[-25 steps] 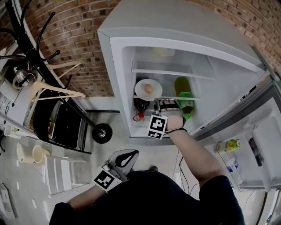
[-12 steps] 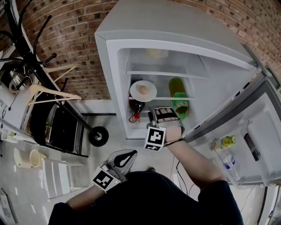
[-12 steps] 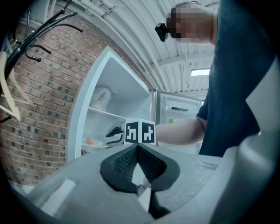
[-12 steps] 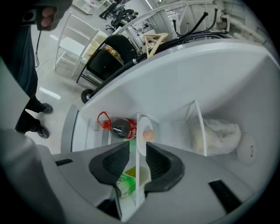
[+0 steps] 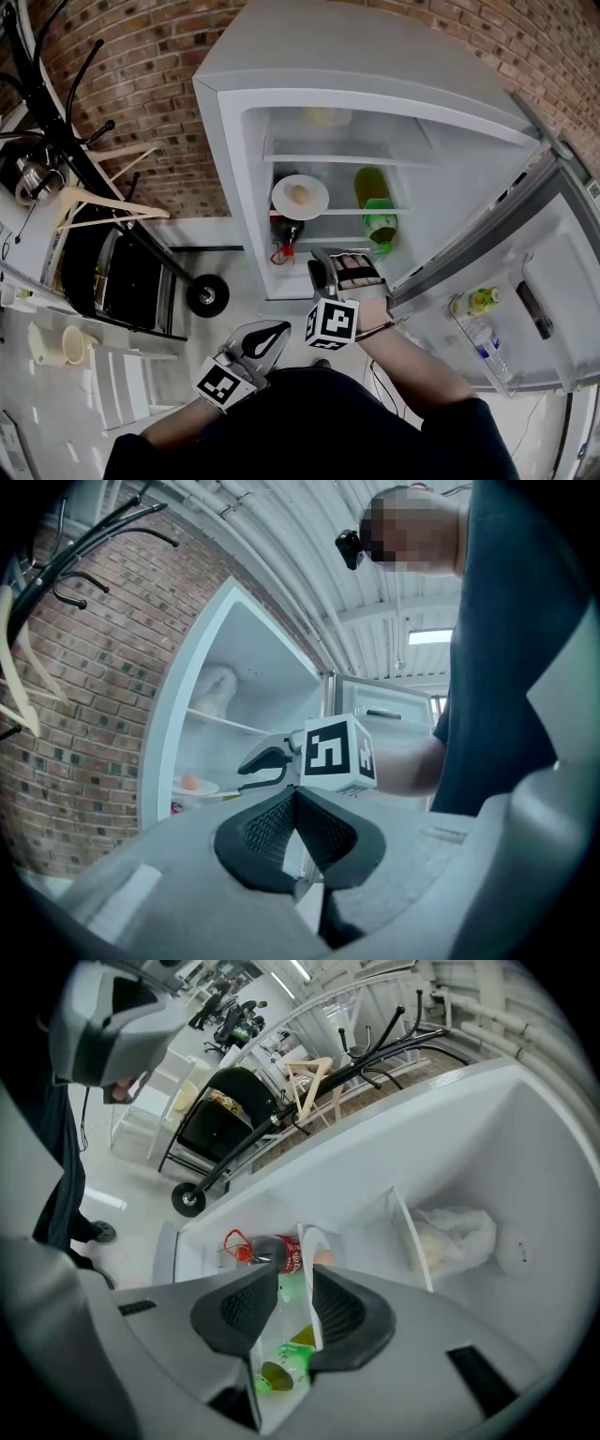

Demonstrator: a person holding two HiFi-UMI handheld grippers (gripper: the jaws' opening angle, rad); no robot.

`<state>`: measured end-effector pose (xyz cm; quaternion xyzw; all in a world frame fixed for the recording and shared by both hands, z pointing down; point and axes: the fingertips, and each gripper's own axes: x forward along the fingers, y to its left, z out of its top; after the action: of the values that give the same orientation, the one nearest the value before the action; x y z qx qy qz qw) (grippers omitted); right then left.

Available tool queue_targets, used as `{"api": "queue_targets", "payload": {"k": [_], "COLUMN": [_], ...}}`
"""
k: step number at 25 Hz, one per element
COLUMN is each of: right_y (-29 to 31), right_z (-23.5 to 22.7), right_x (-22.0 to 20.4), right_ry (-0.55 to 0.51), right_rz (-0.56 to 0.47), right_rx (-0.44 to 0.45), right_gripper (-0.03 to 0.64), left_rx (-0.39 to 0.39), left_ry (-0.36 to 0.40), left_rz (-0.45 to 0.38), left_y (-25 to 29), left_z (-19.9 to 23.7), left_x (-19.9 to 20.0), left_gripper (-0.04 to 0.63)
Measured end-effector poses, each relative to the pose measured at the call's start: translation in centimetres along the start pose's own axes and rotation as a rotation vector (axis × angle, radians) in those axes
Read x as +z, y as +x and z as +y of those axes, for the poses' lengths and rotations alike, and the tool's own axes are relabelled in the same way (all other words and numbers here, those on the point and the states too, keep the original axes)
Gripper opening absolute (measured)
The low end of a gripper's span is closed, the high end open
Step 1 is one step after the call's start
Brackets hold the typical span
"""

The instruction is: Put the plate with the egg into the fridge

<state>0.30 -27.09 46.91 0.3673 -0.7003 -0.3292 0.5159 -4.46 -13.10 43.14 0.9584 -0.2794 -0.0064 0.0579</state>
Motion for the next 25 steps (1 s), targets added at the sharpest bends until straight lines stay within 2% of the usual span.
{"api": "queue_targets", "payload": {"k": [7,13,17,22,25], "right_y": [-3.0,-5.9,-7.5,-8.3,-8.7], "right_z": [1.1,1.7,2.3,3.4,4.1], "right_x": [1.5,3.4,4.3,4.3,4.4], "right_ry": [0.186,0.295,0.482,0.619,0.749], "right_rz": [-0.103,-0.231,-0.332,-0.392,-0.442], "right_rx": [0.061,0.095,0.189,0.241,0.31], "right_gripper": [0.097,0.063,0.037,0.02,0.012], "left_rx": [0.001,0.008,0.01,0.009,0.008], "left_ry": [0.002,-0.005,-0.003,0.001,0.002], "left_rz": [0.0,0.002,0.0,0.0,-0.001], "left_y": [0.1,0.1,0.1,0.1,0.1], "left_z": [0.4,0.7,0.8,0.8,0.7], "left_x": [0.0,0.1,0.2,0.1,0.1], "left_gripper": [-0.002,-0.002,-0.002,-0.002,-0.002]}}
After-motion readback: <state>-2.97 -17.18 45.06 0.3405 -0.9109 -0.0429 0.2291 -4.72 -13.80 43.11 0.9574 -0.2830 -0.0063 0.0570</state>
